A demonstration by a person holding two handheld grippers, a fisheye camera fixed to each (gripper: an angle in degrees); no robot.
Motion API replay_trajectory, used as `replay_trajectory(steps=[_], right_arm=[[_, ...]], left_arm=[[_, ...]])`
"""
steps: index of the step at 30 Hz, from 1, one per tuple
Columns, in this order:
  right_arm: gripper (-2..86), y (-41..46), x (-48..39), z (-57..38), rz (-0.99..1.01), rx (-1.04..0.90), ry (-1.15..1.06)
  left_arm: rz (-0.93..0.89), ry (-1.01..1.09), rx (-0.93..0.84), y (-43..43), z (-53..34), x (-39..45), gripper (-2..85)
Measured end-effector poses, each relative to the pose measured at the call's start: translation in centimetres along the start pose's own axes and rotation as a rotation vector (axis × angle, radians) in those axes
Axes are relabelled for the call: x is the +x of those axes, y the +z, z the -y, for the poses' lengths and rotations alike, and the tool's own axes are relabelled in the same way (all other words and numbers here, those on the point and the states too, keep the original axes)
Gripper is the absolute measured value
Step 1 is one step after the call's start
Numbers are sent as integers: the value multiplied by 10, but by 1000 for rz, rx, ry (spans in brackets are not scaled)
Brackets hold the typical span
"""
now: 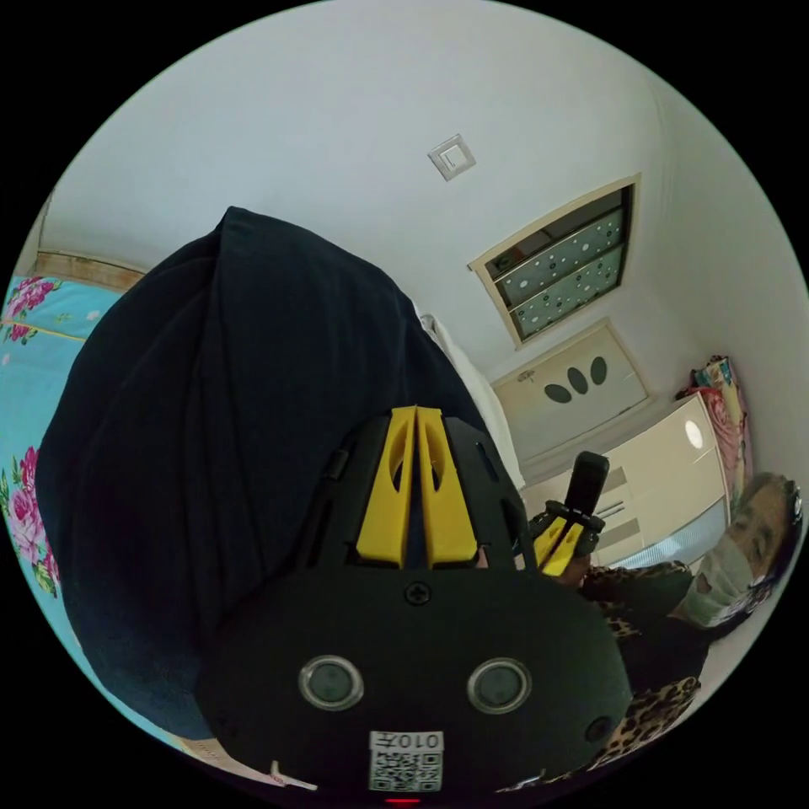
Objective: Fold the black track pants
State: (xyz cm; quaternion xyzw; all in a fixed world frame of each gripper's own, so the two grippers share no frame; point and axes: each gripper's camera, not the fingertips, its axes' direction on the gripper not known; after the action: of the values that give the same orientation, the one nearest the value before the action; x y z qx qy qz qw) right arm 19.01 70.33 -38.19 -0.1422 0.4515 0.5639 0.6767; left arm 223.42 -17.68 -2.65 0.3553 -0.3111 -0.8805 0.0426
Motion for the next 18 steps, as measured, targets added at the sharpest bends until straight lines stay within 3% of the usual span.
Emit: replay_trajectory(steps=[3, 8, 10, 14, 18], right_arm=[[65, -4, 0, 13, -109, -16, 39], [33, 20, 28, 19, -49, -104, 120], [28, 20, 33, 11, -50, -109, 130], [23, 16, 39, -2, 31, -115, 127], [23, 23, 46, -7, 57, -181, 117]], left_arm=[[-49, -1, -5, -4, 2, -9, -3], [-45, 13, -32, -7, 6, -13, -2], [-105, -13, -47, -11, 9, -22, -2], [-390, -125, -4, -29, 16, -50, -2], [-408, -14, -25, -35, 32, -12, -2]])
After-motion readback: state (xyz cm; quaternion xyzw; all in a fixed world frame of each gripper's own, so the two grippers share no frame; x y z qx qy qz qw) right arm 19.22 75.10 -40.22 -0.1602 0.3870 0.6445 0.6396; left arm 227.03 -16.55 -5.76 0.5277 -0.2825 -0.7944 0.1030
